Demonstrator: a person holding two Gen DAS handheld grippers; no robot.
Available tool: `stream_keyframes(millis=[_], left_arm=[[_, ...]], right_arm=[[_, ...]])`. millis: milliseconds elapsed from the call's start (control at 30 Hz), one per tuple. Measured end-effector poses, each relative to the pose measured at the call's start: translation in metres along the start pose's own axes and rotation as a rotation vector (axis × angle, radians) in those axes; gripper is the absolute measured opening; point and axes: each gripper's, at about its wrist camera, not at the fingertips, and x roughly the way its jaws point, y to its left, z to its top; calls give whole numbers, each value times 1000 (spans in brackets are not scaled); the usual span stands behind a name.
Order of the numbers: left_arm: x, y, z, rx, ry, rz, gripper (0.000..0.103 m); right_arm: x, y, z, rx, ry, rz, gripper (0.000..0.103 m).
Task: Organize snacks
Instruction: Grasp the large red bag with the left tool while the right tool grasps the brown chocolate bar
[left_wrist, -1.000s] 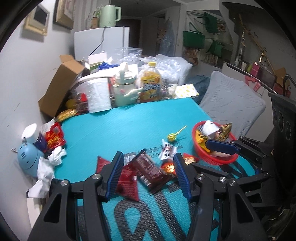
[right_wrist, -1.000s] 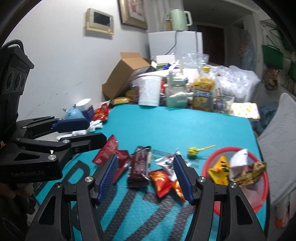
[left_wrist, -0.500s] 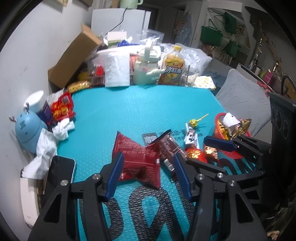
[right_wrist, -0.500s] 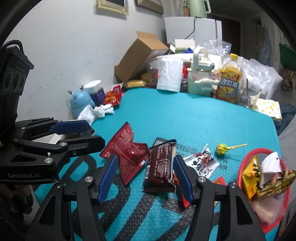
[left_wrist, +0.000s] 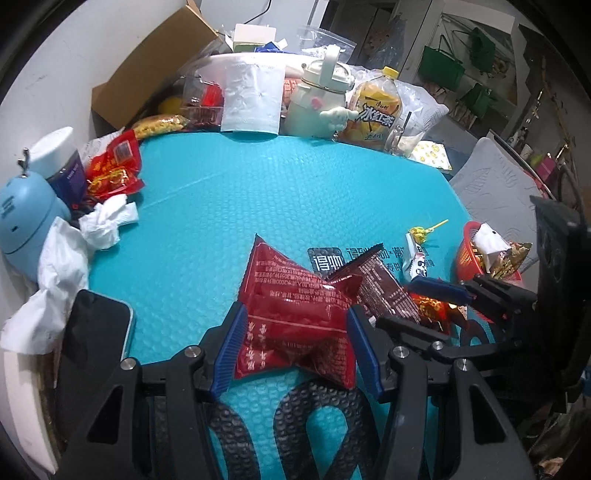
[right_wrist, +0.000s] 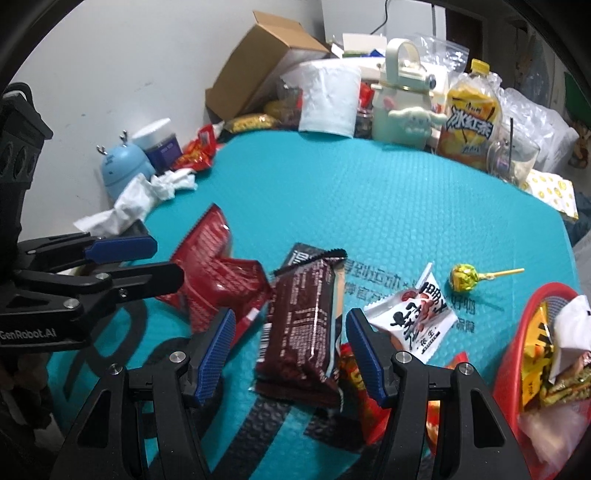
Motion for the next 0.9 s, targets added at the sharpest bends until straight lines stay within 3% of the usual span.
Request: stream_keyframes(millis=[167,200,267,500,633,667,767,900], left_arm=[[18,0,3,17,35,-2,55],[21,1,4,9,40,-11,57],[27,1,5,8,56,-2,73],[40,-1,5,47,74,27,79],[54,5,6,35,120,66,97],[60,9,4,15,146,57,97],[59,11,3,13,128,60,98],[56,11,1,17,109,55,94]], right_arm=[[15,-6,0,12,36,5,62],[17,-7,-1,12,41,3,62],[21,-8,-1,12,48,2,62],[26,-8,-1,-13,43,-10,61],[29,-8,0,-19,48,-11,61],[29,-7,0,-23,49,-14,61],[30,-6,-1,-35,48,-21,61],[31,-4,0,-34,44,-8,50]])
